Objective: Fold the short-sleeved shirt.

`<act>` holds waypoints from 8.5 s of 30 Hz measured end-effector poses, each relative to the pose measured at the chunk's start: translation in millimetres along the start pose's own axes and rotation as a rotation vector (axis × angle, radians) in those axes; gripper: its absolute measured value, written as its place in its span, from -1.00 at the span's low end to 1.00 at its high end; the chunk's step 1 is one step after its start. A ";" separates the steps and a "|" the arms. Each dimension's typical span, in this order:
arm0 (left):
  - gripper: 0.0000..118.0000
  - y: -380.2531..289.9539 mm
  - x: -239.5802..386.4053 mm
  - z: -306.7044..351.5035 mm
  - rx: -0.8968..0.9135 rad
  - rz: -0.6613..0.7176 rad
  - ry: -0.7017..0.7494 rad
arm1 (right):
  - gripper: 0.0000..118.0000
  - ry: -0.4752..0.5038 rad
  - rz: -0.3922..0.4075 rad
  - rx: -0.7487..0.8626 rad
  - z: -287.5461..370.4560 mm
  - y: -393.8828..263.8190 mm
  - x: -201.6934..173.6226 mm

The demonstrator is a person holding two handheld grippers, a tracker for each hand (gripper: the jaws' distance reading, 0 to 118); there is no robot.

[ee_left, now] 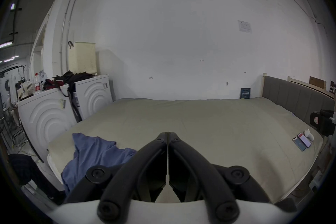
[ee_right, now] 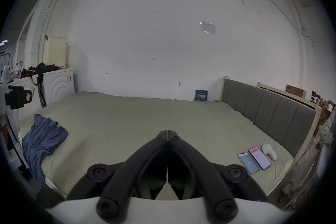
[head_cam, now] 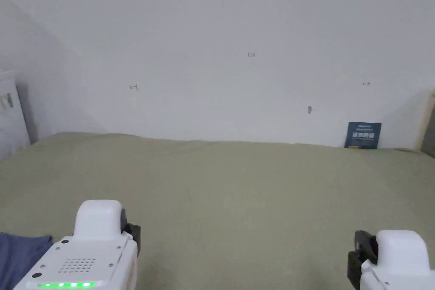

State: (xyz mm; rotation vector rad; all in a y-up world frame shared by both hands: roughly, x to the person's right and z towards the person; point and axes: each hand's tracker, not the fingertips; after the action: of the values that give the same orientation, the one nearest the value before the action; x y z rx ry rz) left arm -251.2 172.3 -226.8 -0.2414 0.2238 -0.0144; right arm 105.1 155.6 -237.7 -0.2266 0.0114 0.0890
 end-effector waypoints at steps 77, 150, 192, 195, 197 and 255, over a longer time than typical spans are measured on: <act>-0.91 -35.7 -103.0 -191.4 -0.719 0.220 -0.095 | -1.00 0.274 -0.027 -0.255 -35.2 -55.5 -72.4; 1.00 -119.3 -20.9 -186.3 -0.770 0.044 -0.268 | -1.00 0.151 -0.037 -0.435 -60.6 -101.6 -26.0; -0.94 -150.3 -20.6 -238.2 -0.812 0.087 -0.357 | 0.64 0.427 0.368 -0.750 -453.9 -53.9 -184.1; -0.94 -152.0 -18.5 -238.7 -0.819 0.082 -0.357 | -0.93 0.416 0.389 -0.757 -452.8 -57.4 -183.2; -0.94 -149.6 -18.8 -237.6 -0.817 0.082 -0.357 | -0.93 0.423 0.360 -0.776 -448.8 -52.3 -173.5; -0.94 302.2 -35.3 -116.7 0.026 0.107 0.044 | -0.93 -0.091 -0.066 0.150 -74.5 310.4 146.8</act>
State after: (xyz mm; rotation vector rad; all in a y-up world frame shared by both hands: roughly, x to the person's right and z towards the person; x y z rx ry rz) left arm -315.3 439.7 -401.6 -0.2027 0.2798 0.0830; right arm 223.5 452.9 -382.9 -0.0728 -0.0795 0.0323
